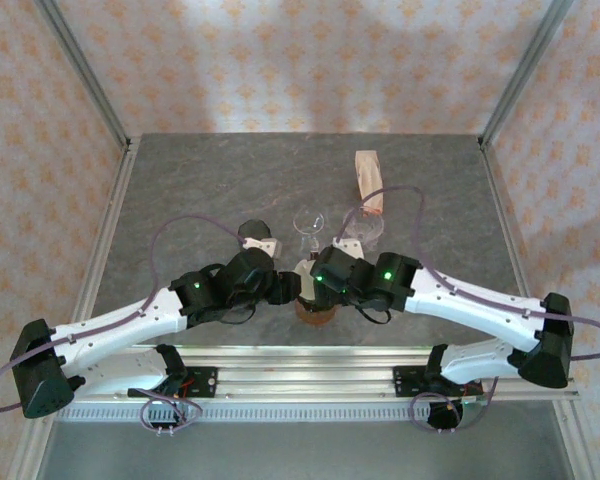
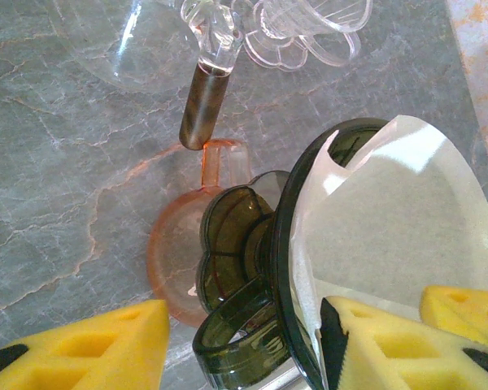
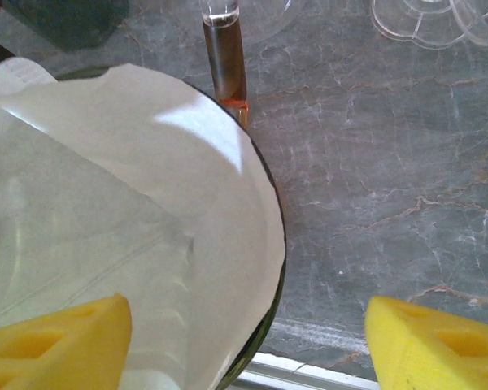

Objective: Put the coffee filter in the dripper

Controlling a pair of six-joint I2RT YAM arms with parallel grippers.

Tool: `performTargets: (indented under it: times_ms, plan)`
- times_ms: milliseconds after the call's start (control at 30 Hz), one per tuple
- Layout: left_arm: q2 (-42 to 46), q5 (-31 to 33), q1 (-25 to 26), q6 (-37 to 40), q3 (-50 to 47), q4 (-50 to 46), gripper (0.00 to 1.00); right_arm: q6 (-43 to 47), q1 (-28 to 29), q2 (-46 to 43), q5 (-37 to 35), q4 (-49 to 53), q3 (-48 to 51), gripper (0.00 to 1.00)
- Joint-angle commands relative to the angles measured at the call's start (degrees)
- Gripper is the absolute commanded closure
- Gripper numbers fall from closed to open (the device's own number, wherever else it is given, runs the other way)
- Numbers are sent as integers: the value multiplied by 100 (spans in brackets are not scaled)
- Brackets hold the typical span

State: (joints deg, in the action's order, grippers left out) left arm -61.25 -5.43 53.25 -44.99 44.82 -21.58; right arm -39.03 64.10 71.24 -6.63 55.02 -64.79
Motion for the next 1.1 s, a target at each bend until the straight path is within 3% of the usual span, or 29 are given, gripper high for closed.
performTargets:
  times_ms: [0, 233, 467, 633, 700, 867, 1067]
  plan:
    - [95, 196, 32, -18, -42, 18, 45, -114, 33, -481, -536, -22, -55, 24]
    - [281, 207, 29, -28, -94, 164, 35, -221, 33, -1230, -1029, -175, 106, 23]
    - [741, 317, 32, -64, -184, 379, 27, -327, 31, -1426, -1173, -141, 229, 23]
    - [1255, 825, -22, 81, -11, -118, 23, -434, 33, -1732, -1339, -263, 531, 23]
    - [1406, 904, -233, 135, 68, -448, 22, -532, 33, -1946, -1429, -348, 760, 23]
    - [1592, 291, -1201, 125, -66, -675, 24, -882, 30, -2558, -1683, -439, 1446, 23]
    - [1215, 78, -1644, 290, -1, -529, 29, -1099, 33, -3110, -1606, -549, 2119, 23]
